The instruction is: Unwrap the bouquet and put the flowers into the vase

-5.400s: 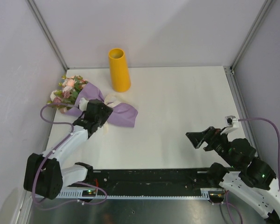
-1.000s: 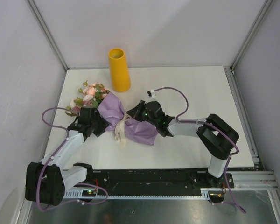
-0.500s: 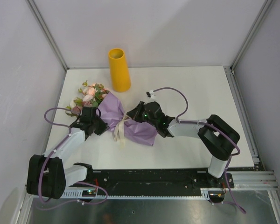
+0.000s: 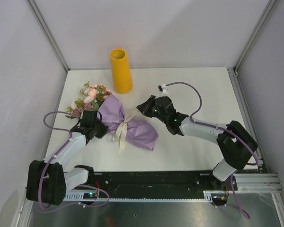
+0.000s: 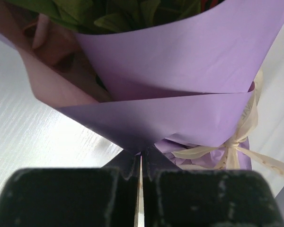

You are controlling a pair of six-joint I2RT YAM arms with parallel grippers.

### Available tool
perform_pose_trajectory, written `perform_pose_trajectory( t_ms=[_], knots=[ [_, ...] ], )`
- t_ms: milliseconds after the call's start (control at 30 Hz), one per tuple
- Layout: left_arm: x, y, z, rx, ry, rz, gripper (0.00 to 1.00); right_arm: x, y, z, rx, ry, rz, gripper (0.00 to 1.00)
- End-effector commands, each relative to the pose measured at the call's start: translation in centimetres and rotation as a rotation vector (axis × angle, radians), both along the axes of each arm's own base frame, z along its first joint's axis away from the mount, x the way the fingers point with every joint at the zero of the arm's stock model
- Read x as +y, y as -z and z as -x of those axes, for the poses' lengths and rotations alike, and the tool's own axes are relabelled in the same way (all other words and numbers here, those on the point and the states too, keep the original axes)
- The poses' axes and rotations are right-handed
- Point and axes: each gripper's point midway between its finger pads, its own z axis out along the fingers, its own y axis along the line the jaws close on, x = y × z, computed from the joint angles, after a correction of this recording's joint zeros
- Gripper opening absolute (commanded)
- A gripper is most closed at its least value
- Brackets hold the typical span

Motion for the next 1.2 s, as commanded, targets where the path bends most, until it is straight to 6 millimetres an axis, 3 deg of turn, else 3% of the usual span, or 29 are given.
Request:
perform_pose_trajectory(
  t_ms=[0,400,467,533,633,767,833,933,1167],
  knots=[
    [1.4,0.3,0.1,-0.009,-0.057,-0.050,0.00,-2.2,-4.2,-1.4,-0.072,0.072,-0.012,0.00],
    [1.7,0.4,0.7,-0.012,-0.061,-0.057,0.00,-9.3,-6.5,-2.7,-0.098,0.191,0.082,0.00],
    [1.4,0.4,0.7,-0.012,-0.054,-0.042,0.00,-8.4,-6.7,-2.0,-0.111,0.125,0.081,0.00],
    [1.0,0.1,0.7,-0.014,-0.043,-0.024,0.00,-7.0,-5.7,-1.2,-0.093,0.078,0.090,0.12],
    [0.6,-0.4,0.5,-0.028,-0.019,-0.011,0.00,-4.5,-3.5,0.5,-0.068,0.027,0.130,0.39],
    [0.0,-1.4,0.3,-0.056,0.022,0.008,0.00,-0.2,-0.5,2.6,-0.083,-0.142,0.166,0.58],
    [-0.2,-1.8,0.3,-0.070,0.041,0.012,0.00,1.0,0.6,3.2,-0.091,-0.198,0.177,0.67],
    [-0.4,-2.2,0.4,-0.087,0.054,0.019,0.00,2.1,2.0,4.0,-0.084,-0.263,0.195,0.72],
    [-0.9,-2.4,0.3,-0.088,0.095,0.025,0.00,3.0,5.1,5.2,-0.184,-0.404,0.349,0.74]
  ],
)
